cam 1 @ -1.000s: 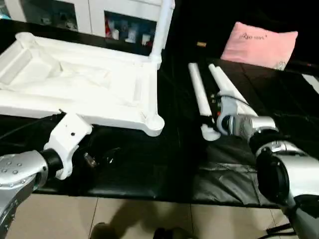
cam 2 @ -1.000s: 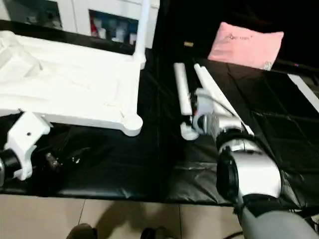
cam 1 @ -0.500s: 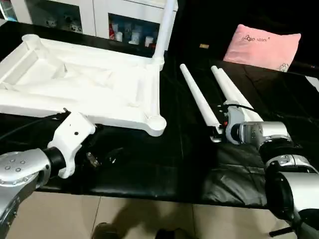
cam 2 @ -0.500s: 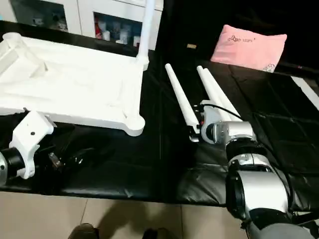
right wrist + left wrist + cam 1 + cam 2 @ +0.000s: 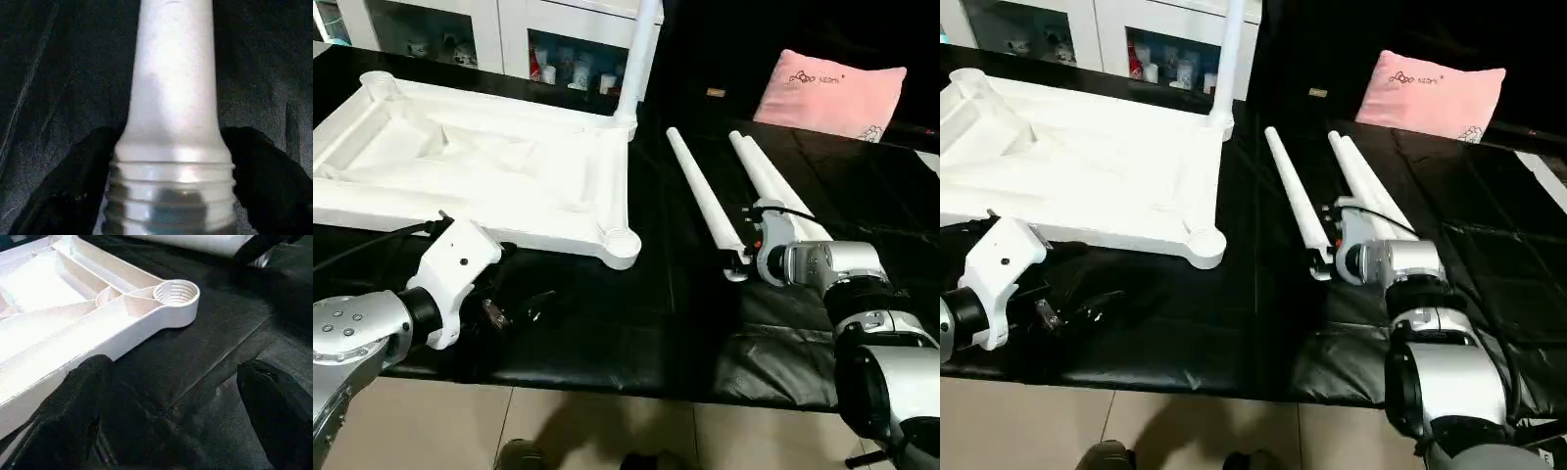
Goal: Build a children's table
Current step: Pick table leg
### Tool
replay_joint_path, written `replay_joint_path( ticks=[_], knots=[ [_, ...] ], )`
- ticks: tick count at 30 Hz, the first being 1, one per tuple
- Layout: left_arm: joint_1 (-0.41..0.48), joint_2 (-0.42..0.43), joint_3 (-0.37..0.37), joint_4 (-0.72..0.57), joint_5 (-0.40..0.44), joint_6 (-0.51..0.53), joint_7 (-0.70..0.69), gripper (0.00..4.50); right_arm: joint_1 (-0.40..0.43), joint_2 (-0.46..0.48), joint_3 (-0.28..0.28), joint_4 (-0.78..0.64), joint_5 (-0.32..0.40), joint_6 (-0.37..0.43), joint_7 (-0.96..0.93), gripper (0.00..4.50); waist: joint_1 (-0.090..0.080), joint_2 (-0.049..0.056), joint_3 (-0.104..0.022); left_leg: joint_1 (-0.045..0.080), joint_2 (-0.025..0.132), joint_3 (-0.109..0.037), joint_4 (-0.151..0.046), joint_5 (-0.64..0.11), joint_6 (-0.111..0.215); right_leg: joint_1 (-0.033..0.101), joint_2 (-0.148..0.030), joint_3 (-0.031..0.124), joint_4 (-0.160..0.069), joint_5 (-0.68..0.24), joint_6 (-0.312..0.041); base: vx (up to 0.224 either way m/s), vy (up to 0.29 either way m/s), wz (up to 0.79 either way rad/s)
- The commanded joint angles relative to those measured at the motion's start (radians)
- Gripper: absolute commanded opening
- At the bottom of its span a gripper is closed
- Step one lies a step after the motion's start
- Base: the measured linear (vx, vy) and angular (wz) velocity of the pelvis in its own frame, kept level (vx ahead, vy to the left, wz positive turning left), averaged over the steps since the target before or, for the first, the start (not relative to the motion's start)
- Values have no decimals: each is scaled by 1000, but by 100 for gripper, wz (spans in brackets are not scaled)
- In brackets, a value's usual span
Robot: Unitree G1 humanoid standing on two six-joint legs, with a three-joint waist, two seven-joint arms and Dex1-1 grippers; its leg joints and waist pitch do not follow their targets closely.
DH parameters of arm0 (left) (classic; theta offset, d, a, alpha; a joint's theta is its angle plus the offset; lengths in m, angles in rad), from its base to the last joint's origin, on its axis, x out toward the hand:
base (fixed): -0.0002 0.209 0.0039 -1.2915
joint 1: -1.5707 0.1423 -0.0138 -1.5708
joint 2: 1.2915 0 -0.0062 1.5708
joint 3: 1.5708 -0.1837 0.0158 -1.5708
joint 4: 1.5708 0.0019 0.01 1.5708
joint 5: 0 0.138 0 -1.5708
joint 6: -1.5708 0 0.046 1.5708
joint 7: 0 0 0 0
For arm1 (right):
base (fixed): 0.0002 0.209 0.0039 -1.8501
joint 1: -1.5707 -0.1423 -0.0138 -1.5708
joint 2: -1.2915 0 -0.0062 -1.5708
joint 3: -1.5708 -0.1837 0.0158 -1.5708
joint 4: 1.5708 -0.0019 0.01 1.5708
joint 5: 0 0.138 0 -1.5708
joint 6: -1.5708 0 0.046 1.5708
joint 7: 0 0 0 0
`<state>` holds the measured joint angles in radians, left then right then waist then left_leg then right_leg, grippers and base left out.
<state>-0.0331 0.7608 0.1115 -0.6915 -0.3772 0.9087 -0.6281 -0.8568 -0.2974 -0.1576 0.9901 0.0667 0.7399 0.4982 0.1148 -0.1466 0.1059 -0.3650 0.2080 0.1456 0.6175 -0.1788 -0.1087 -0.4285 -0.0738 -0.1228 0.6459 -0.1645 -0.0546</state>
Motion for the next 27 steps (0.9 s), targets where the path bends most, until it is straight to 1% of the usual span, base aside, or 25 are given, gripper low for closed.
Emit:
replay_joint_path(
  ticks=[1,4,6,8,9,10,13,14,15,16,17,18,19,20,21,22,23,24,25,26,27],
  knots=[
    [-5,2,-11,-2,-12,6,-7,450,19,-13,4,-6,-3,5,-10,353,2,27,-83,-1,18,0,-73,-230,-55,65,-74,60,-93,-426,-49,0,0,0],
    [-8,1,-16,1,-11,4,-7,450,22,-12,4,-3,-2,2,-11,326,2,27,-83,-1,18,0,-73,-230,-55,64,-74,60,-95,-429,-45,0,0,0],
    [-17,-3,-29,8,-9,0,-5,450,23,-8,4,15,2,-10,-16,309,3,31,-87,0,19,-1,-73,-228,-58,64,-73,59,-93,-419,-47,0,0,0],
    [-25,-8,-40,11,-7,-4,-2,450,25,-6,3,25,5,-22,-20,292,4,30,-91,0,19,-1,-71,-221,-60,65,-73,59,-90,-402,-52,0,0,0],
    [-27,-10,-44,11,-6,-5,-1,450,26,-6,2,26,6,-27,-22,289,3,31,-91,0,20,-1,-72,-222,-63,65,-72,59,-88,-386,-58,0,0,0],
    [-33,-19,-47,14,-9,-7,4,450,33,-4,-10,21,12,-56,-37,286,4,30,-92,0,20,0,-72,-223,-65,66,-74,59,-88,-384,-58,0,0,0],
    [-42,-28,-55,26,-8,-14,9,450,36,-5,-18,18,16,-87,-43,281,4,32,-93,0,19,0,-72,-230,-67,65,-71,59,-88,-380,-58,0,0,0],
    [-46,-34,-61,33,-5,-21,12,450,39,-2,-36,10,29,-99,-53,280,3,34,-93,2,18,1,-72,-236,-66,64,-71,59,-91,-387,-55,0,0,0],
    [-50,-42,-68,41,-1,-30,15,450,48,3,-51,-6,42,-133,-53,280,4,35,-94,4,17,1,-71,-246,-64,63,-72,58,-94,-398,-50,0,0,0],
    [-60,-60,-78,58,2,-42,23,450,58,9,-65,-24,60,-158,-46,279,4,42,-93,6,18,1,-70,-258,-64,62,-73,57,-95,-409,-48,0,0,0],
    [-62,-63,-79,61,2,-43,25,450,59,10,-65,-27,62,-158,-44,279,2,38,-94,4,18,1,-71,-257,-62,65,-71,56,-97,-409,-45,0,0,0],
    [-67,-73,-83,67,3,-46,29,450,63,11,-65,-32,66,-154,-37,279,3,37,-95,4,18,0,-70,-256,-62,65,-71,56,-96,-408,-46,0,0,0],
    [-76,-87,-89,80,6,-56,35,450,68,17,-68,-45,70,-157,-46,279,1,40,-96,2,18,-1,-71,-250,-59,67,-70,56,-95,-398,-47,0,0,0],
    [-87,-102,-95,98,9,-66,39,450,71,22,-67,-50,72,-164,-50,279,1,49,-96,4,18,-1,-71,-250,-60,65,-70,57,-94,-392,-49,0,0,0],
    [-108,-126,-103,129,17,-81,51,450,76,31,-73,-60,78,-182,-66,279,-1,52,-96,2,17,-1,-71,-252,-60,66,-68,56,-96,-388,-51,0,0,0],
    [-122,-141,-111,149,26,-93,62,450,82,39,-85,-73,88,-201,-76,279,-2,52,-98,4,18,0,-71,-255,-61,66,-68,56,-95,-386,-52,0,0,0],
    [-137,-158,-117,170,33,-106,72,450,87,45,-94,-85,98,-211,-77,279,-4,57,-98,3,17,-1,-71,-257,-62,68,-69,56,-94,-386,-53,0,0,0],
    [-152,-178,-122,193,36,-120,82,450,96,53,-106,-104,111,-228,-76,279,-4,52,-98,4,16,1,-70,-257,-57,67,-68,56,-100,-390,-47,0,0,0],
    [-169,-194,-128,217,42,-136,89,450,103,62,-118,-120,123,-263,-81,279,-2,69,-100,5,16,0,-69,-249,-54,68,-69,58,-95,-374,-49,0,0,0],
    [-184,-210,-132,240,46,-150,95,450,109,70,-130,-136,136,-286,-86,279,-3,67,-101,4,15,3,-69,-243,-47,67,-67,57,-99,-372,-46,0,0,0],
    [-196,-224,-134,260,48,-162,99,450,115,77,-143,-149,150,-299,-86,279,-4,63,-104,1,15,2,-69,-235,-45,72,-66,56,-94,-369,-49,0,0,0]
  ],
)
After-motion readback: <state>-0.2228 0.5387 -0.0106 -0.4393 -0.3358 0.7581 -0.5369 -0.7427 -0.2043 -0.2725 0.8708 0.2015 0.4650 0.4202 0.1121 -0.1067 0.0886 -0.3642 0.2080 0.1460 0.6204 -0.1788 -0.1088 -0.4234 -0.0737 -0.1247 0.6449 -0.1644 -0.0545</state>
